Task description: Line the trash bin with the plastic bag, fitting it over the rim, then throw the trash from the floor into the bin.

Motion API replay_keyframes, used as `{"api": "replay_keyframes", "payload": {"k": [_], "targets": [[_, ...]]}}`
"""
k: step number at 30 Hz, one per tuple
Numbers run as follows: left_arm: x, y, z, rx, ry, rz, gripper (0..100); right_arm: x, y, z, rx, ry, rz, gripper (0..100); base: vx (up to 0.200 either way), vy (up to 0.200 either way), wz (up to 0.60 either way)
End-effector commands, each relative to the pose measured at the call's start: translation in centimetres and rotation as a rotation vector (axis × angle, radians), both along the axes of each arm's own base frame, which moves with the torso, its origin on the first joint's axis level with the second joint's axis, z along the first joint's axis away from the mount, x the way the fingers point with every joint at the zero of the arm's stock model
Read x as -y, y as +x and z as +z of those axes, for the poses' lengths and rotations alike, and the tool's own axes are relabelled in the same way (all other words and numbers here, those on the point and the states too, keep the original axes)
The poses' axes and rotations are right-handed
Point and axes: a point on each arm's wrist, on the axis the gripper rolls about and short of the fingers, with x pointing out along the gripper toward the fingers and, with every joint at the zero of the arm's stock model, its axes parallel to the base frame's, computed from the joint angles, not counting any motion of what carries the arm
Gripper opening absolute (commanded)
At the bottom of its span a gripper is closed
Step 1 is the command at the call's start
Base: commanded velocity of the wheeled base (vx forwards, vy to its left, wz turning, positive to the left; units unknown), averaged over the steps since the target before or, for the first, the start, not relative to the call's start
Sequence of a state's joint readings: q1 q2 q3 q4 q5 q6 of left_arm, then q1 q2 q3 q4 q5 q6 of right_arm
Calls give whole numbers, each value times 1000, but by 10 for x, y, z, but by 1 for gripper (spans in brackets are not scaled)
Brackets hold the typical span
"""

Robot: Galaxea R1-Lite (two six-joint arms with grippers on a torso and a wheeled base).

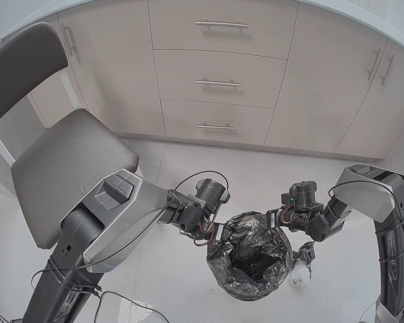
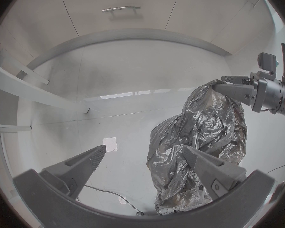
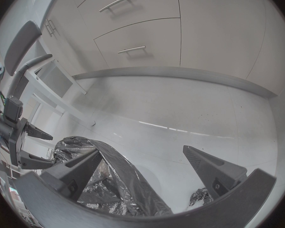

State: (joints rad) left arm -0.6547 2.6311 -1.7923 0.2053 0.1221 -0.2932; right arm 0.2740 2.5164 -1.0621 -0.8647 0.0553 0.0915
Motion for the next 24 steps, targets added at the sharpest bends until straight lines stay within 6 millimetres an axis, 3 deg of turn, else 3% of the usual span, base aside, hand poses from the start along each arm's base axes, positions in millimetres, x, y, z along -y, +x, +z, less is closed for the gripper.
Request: {"api": "replay_keyframes", "payload": {"k": [1, 13, 24], "targets": [[1, -1, 0, 0, 0, 0, 100, 8, 7, 0, -1, 0, -23, 100, 0, 0, 0], [0, -1, -2, -4, 3, 0, 100, 39, 15, -8, -81, -15, -91, 100, 0, 0, 0], [0, 0, -3, -6, 3, 0, 100, 42, 8, -8, -100, 13, -68, 100, 0, 0, 0]]}}
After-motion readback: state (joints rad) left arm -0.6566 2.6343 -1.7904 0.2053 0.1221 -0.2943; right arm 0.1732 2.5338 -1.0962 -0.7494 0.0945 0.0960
